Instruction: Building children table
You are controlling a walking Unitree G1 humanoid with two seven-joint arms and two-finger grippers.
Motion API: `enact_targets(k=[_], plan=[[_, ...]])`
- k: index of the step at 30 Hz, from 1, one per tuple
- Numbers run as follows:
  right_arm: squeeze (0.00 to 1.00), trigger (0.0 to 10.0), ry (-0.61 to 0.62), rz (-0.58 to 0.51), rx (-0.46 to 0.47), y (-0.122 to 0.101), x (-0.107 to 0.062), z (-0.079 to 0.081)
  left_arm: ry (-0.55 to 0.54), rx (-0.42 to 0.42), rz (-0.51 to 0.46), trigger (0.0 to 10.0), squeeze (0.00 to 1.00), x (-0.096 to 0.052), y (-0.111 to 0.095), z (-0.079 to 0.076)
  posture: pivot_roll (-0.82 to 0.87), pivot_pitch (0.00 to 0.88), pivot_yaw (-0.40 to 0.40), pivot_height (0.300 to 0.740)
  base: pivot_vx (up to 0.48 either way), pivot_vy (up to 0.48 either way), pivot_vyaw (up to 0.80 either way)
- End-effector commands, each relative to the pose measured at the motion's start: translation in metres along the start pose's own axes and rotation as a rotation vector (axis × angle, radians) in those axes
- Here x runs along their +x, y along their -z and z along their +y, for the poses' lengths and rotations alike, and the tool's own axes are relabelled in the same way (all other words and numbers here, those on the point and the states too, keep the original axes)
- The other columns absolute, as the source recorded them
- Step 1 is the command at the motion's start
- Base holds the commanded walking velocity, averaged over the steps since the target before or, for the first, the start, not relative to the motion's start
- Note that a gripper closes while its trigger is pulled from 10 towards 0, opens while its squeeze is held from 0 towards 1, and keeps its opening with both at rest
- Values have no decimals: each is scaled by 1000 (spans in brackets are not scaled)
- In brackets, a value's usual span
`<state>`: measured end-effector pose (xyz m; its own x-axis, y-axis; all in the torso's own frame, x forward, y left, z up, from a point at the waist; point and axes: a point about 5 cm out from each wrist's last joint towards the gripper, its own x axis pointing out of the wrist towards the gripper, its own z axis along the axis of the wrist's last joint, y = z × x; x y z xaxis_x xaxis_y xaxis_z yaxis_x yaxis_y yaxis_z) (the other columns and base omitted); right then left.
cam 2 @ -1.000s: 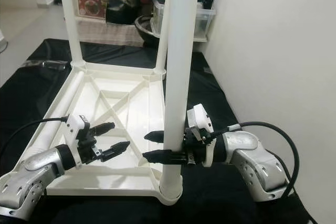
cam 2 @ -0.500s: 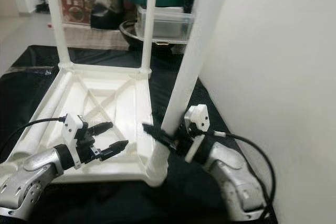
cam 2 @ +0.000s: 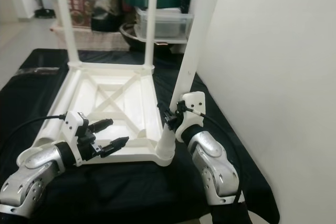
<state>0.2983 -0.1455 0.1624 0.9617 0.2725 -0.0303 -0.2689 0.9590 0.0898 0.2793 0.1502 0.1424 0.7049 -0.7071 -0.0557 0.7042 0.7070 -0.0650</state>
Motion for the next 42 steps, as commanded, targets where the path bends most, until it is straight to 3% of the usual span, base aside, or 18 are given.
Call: enact_targets(k=[1, 4, 5, 7, 10, 11, 12, 14, 22, 27, 28, 29, 34, 42], plan=[[0, 0, 52, 252, 37, 51, -5, -2, -3, -11, 21, 10000, 0, 0, 7, -2, 88, 0, -106, 740, 0, 0, 0], [0, 0, -47, 213, 68, 47, -6, 8, -2, -12, 23, 10000, 0, 0, 7, -2, 89, 0, -105, 740, 0, 0, 0], [0, 0, -318, 144, 72, 33, -13, 27, 2, -10, 25, 10000, 0, 1, 7, -1, 85, 0, -99, 740, 0, 0, 0], [0, 0, -520, 109, 44, 24, -22, 36, 7, -9, 28, 10000, 0, 1, 7, -1, 81, 0, -97, 740, 0, 0, 0], [0, 0, -580, 105, 24, 22, -24, 38, 9, -8, 29, 10000, 0, 2, 7, -1, 83, 0, -98, 740, 0, 0, 0], [0, 0, -700, 108, -9, 19, -30, 37, 11, -9, 28, 10000, 0, 2, 7, -1, 88, 0, -103, 740, 0, 0, 0], [0, 0, -700, 108, -9, 19, -30, 37, 11, -9, 28, 10000, 0, 2, 7, -1, 88, 0, -103, 740, 0, 0, 0], [0, 0, -828, 125, -24, 17, -36, 36, 11, -12, 25, 10000, 0, 2, 7, -1, 95, 0, -112, 740, 0, 0, 0], [0, 0, -934, 145, -99, 14, -23, 26, -6, -18, 23, 10000, 0, -2, 8, -1, 122, 0, -133, 740, 0, 0, 0], [0, 0, -1018, 152, -80, 12, -22, 25, -11, -19, 21, 10000, 0, -3, 8, -1, 129, 0, -138, 740, 0, 0, 0], [0, 0, -1108, 165, -51, 10, -24, 26, -14, -21, 21, 10000, 0, -4, 8, 0, 131, 0, -141, 740, 0, 0, 0], [0, 0, -1108, 165, -51, 10, -24, 26, -14, -21, 21, 10000, 0, -4, 8, 0, 131, 0, -141, 740, 0, 0, 0], [0, 0, -1147, 254, -217, 17, -17, 24, -17, -22, 22, 10000, 0, -5, 9, 0, 134, 0, -141, 740, 0, 0, 0], [0, 0, -1204, 281, -265, 14, -15, 22, -10, -29, 22, 10000, 0, -3, 9, -1, 128, 0, -140, 740, 0, 0, 0]])
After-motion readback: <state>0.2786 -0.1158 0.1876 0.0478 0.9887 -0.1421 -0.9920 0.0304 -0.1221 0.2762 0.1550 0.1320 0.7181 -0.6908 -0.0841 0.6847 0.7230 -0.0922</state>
